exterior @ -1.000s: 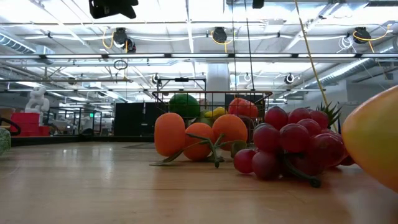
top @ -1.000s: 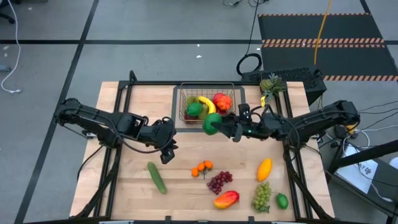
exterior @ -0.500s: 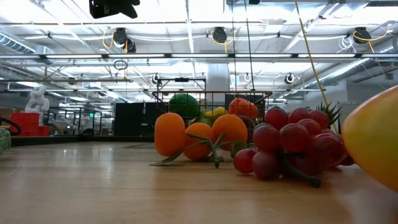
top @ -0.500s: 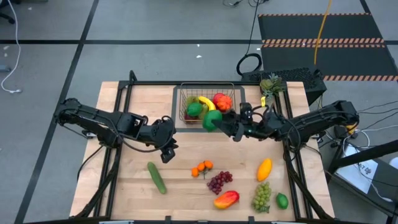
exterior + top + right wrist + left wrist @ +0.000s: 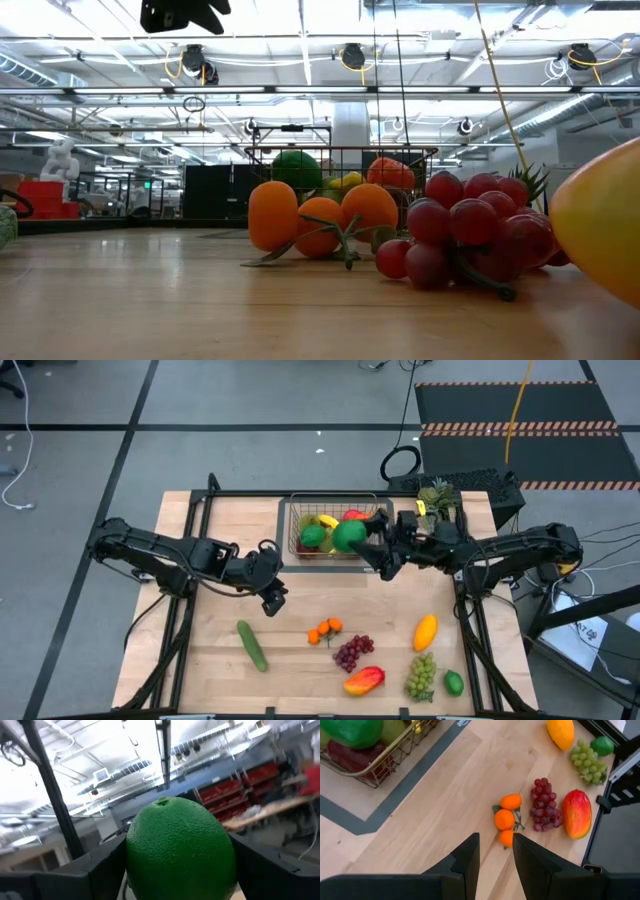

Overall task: Build produce basket
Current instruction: Put the top green lime into the brown wire basket

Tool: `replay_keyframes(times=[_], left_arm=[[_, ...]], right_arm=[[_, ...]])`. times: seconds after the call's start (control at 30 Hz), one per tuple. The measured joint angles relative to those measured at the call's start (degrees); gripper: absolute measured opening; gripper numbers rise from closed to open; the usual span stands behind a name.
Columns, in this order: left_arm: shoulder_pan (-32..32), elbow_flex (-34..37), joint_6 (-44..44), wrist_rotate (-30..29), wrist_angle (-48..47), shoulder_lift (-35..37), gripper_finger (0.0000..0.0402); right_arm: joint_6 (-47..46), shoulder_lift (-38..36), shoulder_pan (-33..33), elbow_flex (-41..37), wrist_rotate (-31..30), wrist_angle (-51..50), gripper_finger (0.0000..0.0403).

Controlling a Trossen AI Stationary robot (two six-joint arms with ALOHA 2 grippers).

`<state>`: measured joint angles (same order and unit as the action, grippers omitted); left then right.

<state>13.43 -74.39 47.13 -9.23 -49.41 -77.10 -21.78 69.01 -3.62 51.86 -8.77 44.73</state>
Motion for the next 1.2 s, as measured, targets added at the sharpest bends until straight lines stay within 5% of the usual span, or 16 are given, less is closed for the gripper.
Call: replay_keyframes(times=[0.37,0.9,1.2], left_arm=[[-1.96,-0.01,-0.3,0.03,0.21,0.0,0.0118],[-2.6,-0.02,-0.46,-5.54,8.58,0.0,0.0118],[-2.6,-0.04,0.02,-5.86,10.32,0.0,0.0118]], right_arm=[[33.07,-7.77,1.01,0.0,-0.06,0.03,0.0309],[48.26,-15.96,0.57,0.0,-3.5,-5.42,0.0309],[45.7,-16.37,0.58,0.0,-3.24,-6.97,0.0309]])
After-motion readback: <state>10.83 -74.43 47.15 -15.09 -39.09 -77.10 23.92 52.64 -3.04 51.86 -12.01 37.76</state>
